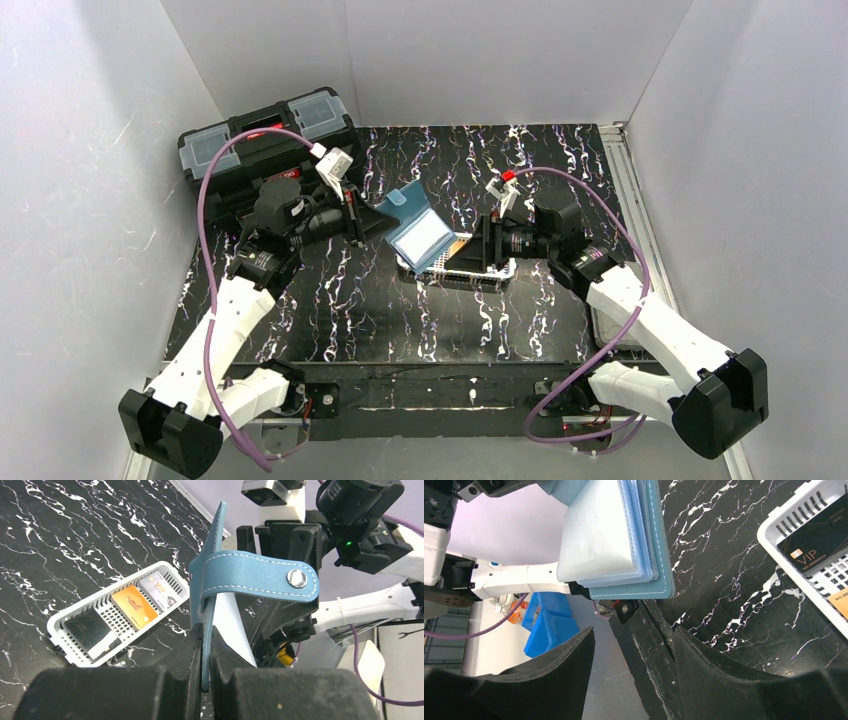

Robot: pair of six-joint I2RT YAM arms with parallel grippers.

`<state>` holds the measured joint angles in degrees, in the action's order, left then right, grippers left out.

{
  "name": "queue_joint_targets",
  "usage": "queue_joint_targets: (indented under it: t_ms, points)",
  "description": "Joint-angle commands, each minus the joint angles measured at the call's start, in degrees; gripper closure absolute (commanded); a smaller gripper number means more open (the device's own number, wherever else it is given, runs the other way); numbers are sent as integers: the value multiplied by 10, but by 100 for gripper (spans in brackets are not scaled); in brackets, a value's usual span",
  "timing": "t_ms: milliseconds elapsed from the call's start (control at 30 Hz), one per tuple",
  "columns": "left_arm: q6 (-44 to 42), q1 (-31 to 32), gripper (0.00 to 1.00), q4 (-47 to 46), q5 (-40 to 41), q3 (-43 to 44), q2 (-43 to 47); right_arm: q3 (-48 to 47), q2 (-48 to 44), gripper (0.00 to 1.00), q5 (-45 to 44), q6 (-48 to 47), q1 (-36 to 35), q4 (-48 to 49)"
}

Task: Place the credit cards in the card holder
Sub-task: Turn over the card slot in the card holder.

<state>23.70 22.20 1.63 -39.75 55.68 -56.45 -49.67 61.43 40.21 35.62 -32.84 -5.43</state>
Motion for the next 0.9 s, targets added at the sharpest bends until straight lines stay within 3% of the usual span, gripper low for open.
queue_joint_targets:
  t_ms: [0, 400, 867]
  points:
    - [48, -4, 100, -39, -23, 27, 0, 3, -16, 35, -10, 26, 8, 61]
    - [56, -5, 100, -43, -24, 21, 7, -32, 49, 43, 13, 63, 11, 124]
    - [48, -5, 100, -49, -32, 4, 13, -33, 68, 45, 42, 129, 11, 222]
